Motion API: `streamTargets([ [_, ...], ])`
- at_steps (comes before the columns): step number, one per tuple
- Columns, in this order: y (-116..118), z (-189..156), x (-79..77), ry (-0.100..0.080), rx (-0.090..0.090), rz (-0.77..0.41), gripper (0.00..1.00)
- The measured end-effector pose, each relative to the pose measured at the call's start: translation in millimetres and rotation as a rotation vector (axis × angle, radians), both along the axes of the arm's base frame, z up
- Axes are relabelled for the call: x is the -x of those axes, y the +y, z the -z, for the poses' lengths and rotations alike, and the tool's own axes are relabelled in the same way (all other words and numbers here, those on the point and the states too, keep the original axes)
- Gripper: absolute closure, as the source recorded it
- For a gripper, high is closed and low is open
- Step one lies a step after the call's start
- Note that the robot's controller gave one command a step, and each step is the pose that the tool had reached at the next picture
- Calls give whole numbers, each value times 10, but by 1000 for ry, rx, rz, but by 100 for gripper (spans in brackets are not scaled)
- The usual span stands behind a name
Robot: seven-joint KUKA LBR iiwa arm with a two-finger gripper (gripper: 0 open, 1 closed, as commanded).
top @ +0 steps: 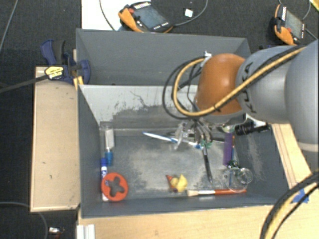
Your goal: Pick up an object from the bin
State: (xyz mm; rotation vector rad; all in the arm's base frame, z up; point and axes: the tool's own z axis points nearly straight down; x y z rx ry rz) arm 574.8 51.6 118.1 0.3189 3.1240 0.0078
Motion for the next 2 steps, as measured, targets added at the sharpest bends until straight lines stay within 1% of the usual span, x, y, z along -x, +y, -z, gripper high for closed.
streamTargets([
  [1, 1, -353, -2, -1, 0, -3, 100],
  [2, 3, -607, -3, -1, -1, -5, 100],
])
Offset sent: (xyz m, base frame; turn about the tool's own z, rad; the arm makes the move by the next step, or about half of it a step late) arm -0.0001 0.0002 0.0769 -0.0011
